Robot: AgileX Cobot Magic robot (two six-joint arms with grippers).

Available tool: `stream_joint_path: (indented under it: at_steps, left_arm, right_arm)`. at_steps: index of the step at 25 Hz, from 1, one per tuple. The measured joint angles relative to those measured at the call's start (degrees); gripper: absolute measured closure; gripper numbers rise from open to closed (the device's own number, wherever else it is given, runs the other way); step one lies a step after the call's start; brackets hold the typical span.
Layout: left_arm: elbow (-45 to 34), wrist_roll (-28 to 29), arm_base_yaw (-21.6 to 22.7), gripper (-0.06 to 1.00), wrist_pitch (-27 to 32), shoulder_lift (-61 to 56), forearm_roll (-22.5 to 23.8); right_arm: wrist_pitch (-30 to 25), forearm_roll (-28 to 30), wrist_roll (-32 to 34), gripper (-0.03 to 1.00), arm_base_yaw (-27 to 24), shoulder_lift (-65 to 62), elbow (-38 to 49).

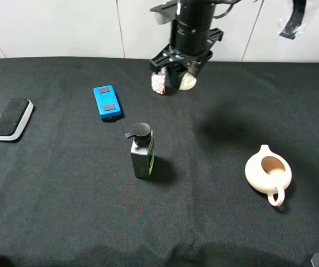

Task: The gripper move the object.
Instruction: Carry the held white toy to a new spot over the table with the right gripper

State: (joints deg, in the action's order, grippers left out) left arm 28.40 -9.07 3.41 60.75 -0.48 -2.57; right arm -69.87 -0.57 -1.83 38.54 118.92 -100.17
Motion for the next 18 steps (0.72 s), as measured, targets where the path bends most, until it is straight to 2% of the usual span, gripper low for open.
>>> stream_joint_path:
  at_steps: [18]
  left_arm:
    - [0.0,0.0,0.0,-0.05,0.0,0.0,0.0]
  right_arm:
    - [4.71,-2.1,3.13,0.63,9.53,0.0,0.0]
